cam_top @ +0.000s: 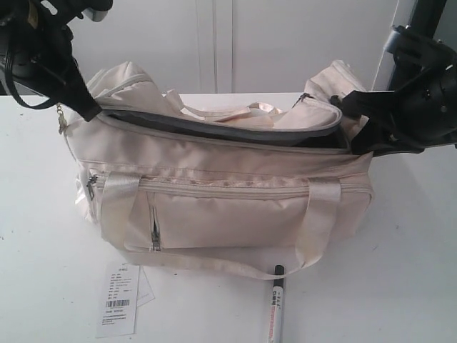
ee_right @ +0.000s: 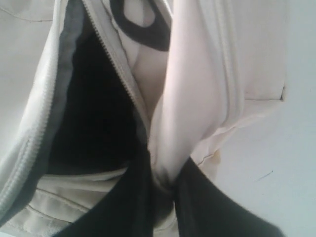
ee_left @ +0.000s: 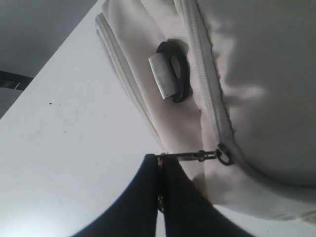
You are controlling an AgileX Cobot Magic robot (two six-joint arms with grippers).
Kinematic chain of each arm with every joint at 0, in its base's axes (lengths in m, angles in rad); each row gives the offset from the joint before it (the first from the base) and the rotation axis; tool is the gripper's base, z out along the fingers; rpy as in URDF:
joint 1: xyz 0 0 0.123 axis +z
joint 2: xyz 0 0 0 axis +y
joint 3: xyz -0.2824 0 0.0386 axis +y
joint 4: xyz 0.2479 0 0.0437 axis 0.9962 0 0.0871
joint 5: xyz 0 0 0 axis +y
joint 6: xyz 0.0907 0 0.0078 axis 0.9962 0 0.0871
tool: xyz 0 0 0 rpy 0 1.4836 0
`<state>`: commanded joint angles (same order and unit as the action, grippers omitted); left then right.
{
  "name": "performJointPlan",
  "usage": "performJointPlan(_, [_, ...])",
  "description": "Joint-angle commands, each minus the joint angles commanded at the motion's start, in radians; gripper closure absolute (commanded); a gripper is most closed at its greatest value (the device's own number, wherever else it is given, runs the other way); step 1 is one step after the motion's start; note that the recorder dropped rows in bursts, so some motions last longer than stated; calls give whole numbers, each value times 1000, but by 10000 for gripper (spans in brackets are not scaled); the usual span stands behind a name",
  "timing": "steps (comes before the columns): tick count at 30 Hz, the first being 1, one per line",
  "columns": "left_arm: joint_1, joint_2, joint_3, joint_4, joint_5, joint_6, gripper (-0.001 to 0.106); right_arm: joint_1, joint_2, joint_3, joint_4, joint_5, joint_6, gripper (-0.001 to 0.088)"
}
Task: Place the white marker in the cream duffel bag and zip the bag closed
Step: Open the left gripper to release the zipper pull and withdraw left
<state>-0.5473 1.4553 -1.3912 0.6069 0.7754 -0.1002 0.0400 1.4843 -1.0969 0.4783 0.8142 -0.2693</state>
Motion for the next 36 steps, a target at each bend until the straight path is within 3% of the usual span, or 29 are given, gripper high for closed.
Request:
performJointPlan(11, [7,0,0,-40,6,-10,1016,0,0,0,-16,0,0,868])
performJointPlan(20, [7,-23,0,-148,136,-12,493,0,0,0,-30,-7,-47,868])
performJointPlan(22, [7,-42,0,-191,150,-12,435,0,0,0,-30,-9,-49,868])
performJointPlan(29, [7,-140,26,-368,200,6,420,0,0,0,-30,-9,-73,868])
performJointPlan(33, [7,-220,138,-385,131,-28,420,0,0,0,-30,-9,-94,854])
performJointPlan(36, [39,-250,238,-410,73,-52,420,0,0,0,-30,-12,-94,750])
